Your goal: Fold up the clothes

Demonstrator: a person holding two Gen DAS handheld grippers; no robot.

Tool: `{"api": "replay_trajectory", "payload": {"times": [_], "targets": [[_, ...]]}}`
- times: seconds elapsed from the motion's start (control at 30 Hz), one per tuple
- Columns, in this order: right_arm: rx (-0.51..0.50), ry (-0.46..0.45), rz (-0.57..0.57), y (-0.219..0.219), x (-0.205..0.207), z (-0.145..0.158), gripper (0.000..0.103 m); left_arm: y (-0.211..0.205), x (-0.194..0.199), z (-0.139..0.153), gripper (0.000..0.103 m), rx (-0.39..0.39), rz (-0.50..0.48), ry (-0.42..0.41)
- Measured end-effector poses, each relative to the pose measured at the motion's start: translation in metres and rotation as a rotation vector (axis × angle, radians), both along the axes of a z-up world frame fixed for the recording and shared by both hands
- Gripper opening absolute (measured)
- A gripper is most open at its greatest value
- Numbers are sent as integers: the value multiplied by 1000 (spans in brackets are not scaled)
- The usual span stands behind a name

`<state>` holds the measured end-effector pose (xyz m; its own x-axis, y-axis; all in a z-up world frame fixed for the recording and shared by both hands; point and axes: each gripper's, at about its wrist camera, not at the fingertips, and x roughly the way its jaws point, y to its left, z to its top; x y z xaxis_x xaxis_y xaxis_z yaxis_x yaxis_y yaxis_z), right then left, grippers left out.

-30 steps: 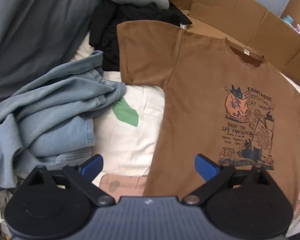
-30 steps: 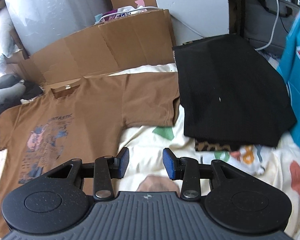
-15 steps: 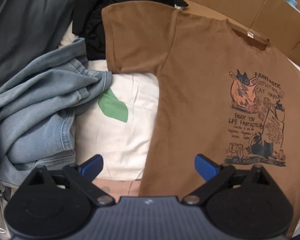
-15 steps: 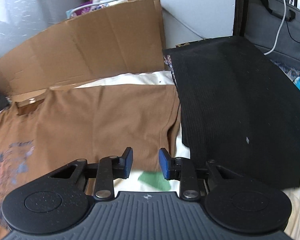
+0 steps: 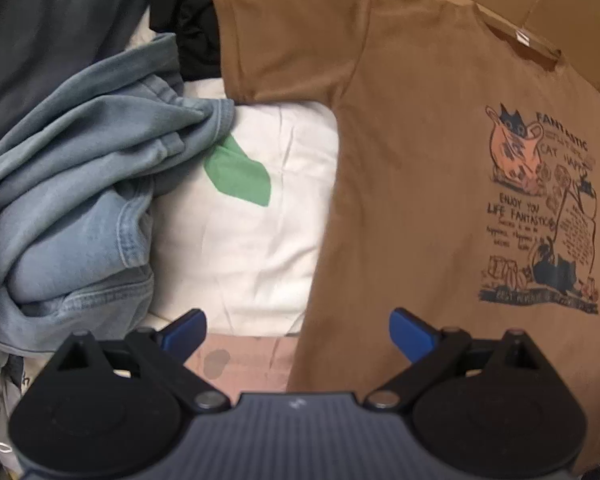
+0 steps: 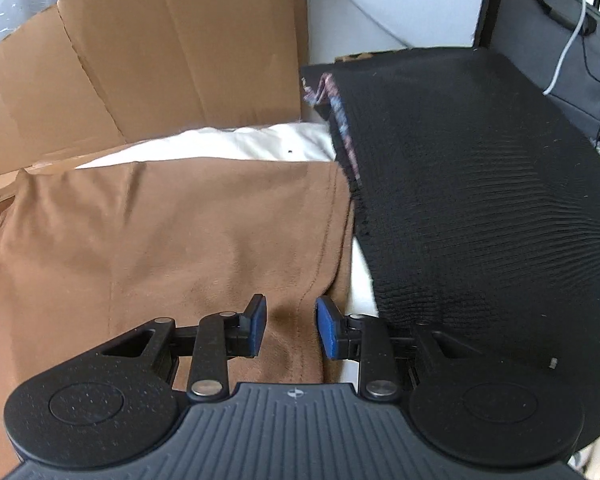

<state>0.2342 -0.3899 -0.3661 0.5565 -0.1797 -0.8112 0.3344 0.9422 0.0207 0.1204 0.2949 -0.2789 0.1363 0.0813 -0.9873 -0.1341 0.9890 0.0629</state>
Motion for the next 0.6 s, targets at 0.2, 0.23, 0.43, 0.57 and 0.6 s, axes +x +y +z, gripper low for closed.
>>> {"api": "replay_trajectory", "payload": {"times": [0.2,0.23,0.43,0.57,0.6], "targets": [[19,45,3,-3,2,-11,6,-3,-5,2,99,-12,3,-4],[12,43,9,-2,2,-11,4,-2,-5,3,99,-13,7,-6],[-105,80,10,3,1,-9,2,3,-10,4,99,-4,14,1],[-187,136,47,12,6,-14,6,4,-10,4,99,-3,13,0],[-198,139,45,14,6,-13,8,4,-8,5,99,-3,9,-3]]}}
